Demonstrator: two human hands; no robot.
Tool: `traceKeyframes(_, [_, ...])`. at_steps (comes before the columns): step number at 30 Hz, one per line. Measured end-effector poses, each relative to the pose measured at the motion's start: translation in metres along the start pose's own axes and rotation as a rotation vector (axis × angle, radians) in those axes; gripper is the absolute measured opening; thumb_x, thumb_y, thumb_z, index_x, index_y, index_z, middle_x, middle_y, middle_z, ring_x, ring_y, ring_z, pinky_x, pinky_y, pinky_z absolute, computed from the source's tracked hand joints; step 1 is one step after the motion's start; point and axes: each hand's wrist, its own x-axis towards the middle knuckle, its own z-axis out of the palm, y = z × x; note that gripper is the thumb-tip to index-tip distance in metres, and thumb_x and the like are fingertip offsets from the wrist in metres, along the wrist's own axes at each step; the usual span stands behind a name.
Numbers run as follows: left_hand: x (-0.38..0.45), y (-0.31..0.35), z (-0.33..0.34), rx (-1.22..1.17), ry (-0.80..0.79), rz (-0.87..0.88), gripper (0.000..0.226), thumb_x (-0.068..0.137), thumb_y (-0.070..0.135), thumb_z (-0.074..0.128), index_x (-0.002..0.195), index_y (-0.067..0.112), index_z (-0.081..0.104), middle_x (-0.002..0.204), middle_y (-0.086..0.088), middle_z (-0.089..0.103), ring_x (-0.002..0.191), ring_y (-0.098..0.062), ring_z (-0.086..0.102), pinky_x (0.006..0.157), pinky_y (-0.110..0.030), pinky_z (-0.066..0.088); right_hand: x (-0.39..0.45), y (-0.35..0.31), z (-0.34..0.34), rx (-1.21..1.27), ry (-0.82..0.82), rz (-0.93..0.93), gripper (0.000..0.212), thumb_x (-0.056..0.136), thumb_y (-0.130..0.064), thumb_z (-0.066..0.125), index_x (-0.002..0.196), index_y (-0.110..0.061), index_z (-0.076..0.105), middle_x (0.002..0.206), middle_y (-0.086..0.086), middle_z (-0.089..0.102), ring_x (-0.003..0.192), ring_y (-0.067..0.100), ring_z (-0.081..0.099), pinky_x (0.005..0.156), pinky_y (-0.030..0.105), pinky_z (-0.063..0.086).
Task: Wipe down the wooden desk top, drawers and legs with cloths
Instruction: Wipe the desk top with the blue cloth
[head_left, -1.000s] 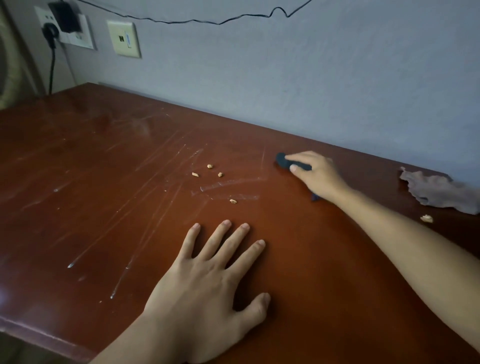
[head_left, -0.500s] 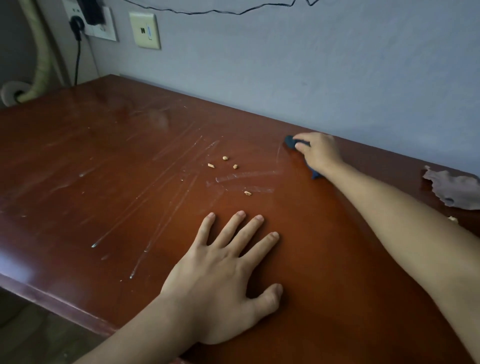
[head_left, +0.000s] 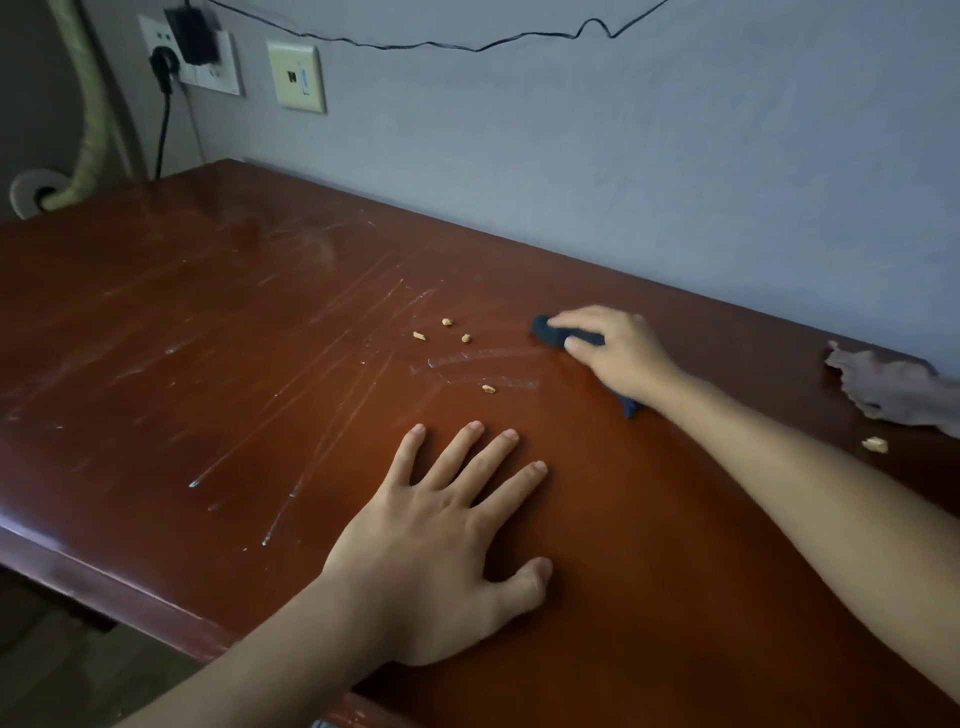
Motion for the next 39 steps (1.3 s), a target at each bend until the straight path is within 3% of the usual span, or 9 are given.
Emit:
traceKeyframes(3, [0.000,0.001,0.000,0.014,-0.003,0.000,0.077,0.091,0.084,0.005,0.155,0.051,-0.023,0.164,0.016,-0.034,0.147,-0.011,-0.041,0.122,-0.054,-0.022,-0.064,-0.016,-0.008,0.041,0.004,-0.033,0.033,0.094,-0.012,0.070,0.123,-0.027,0.075,0.131,-0.011,0.067,0.121,0.005,0.059,0.107,0.026,0.041])
traceKeyframes(6, [0.001,0.001,0.000,0.016,-0.007,0.004,0.078,0.091,0.085,0.004,0.155,0.052,-0.024,0.164,0.016,-0.034,0.147,-0.011,-0.040,0.122,-0.054,-0.021,-0.071,-0.007,-0.009,0.045,0.049,-0.009,0.032,0.091,-0.008,0.072,0.120,-0.023,0.077,0.127,-0.006,0.070,0.118,0.009,0.062,0.105,0.026,0.042])
traceKeyframes(11, [0.002,0.001,0.001,0.004,0.007,0.003,0.079,0.091,0.085,0.006,0.156,0.051,-0.021,0.165,0.016,-0.032,0.148,-0.010,-0.039,0.122,-0.053,-0.020,0.020,0.039,0.005,-0.154,0.120,0.121,0.030,0.098,-0.019,0.062,0.126,-0.024,0.072,0.131,0.001,0.068,0.123,0.026,0.061,0.106,0.035,0.046])
traceKeyframes(15, [0.001,0.002,0.001,-0.015,0.010,-0.007,0.080,0.091,0.084,0.010,0.158,0.049,-0.018,0.166,0.017,-0.030,0.148,-0.008,-0.038,0.122,-0.052,-0.020,0.092,0.054,0.013,-0.202,0.073,0.207,0.032,0.106,-0.024,0.050,0.135,-0.023,0.063,0.137,0.012,0.062,0.126,0.036,0.056,0.102,0.041,0.045])
traceKeyframes(19, [0.002,0.000,0.003,-0.030,0.019,-0.013,0.080,0.092,0.084,0.013,0.158,0.050,-0.016,0.166,0.017,-0.029,0.148,-0.007,-0.038,0.122,-0.052,-0.020,0.119,0.051,0.019,-0.201,-0.014,0.187,0.041,0.108,-0.027,0.043,0.148,-0.019,0.050,0.152,0.014,0.048,0.138,0.035,0.044,0.111,0.042,0.036])
traceKeyframes(23, [0.003,-0.002,0.004,-0.019,0.008,-0.008,0.080,0.092,0.084,0.012,0.158,0.049,-0.016,0.166,0.016,-0.029,0.150,-0.009,-0.036,0.123,-0.052,-0.019,0.095,0.040,0.015,-0.169,-0.051,0.131,0.042,0.108,-0.029,0.044,0.149,-0.025,0.050,0.154,0.007,0.047,0.142,0.030,0.042,0.113,0.037,0.033])
traceKeyframes(29, [0.003,-0.001,0.006,-0.013,0.036,-0.005,0.082,0.091,0.084,0.010,0.161,0.046,-0.011,0.169,0.013,-0.022,0.153,-0.013,-0.029,0.124,-0.054,-0.016,-0.014,-0.016,0.013,-0.108,-0.052,-0.062,0.039,0.105,-0.020,0.052,0.143,-0.023,0.059,0.148,0.003,0.056,0.136,0.024,0.050,0.111,0.030,0.033])
traceKeyframes(34, [-0.002,0.002,0.008,-0.069,0.141,0.008,0.079,0.096,0.077,0.021,0.164,0.037,0.013,0.173,0.009,0.002,0.159,-0.016,-0.007,0.128,-0.054,-0.005,-0.114,-0.066,0.007,-0.103,-0.081,-0.142,0.041,0.104,-0.027,0.052,0.145,-0.026,0.057,0.145,-0.005,0.057,0.134,0.013,0.045,0.114,0.029,0.031])
traceKeyframes(39, [-0.010,0.002,0.016,-0.102,0.374,-0.006,0.054,0.097,0.047,0.035,0.136,0.023,0.064,0.149,0.004,0.056,0.145,-0.019,0.045,0.122,-0.046,0.033,-0.132,-0.074,0.005,-0.081,-0.050,-0.126,0.035,0.103,-0.023,0.059,0.138,-0.024,0.065,0.137,-0.009,0.062,0.126,0.010,0.051,0.107,0.027,0.038])
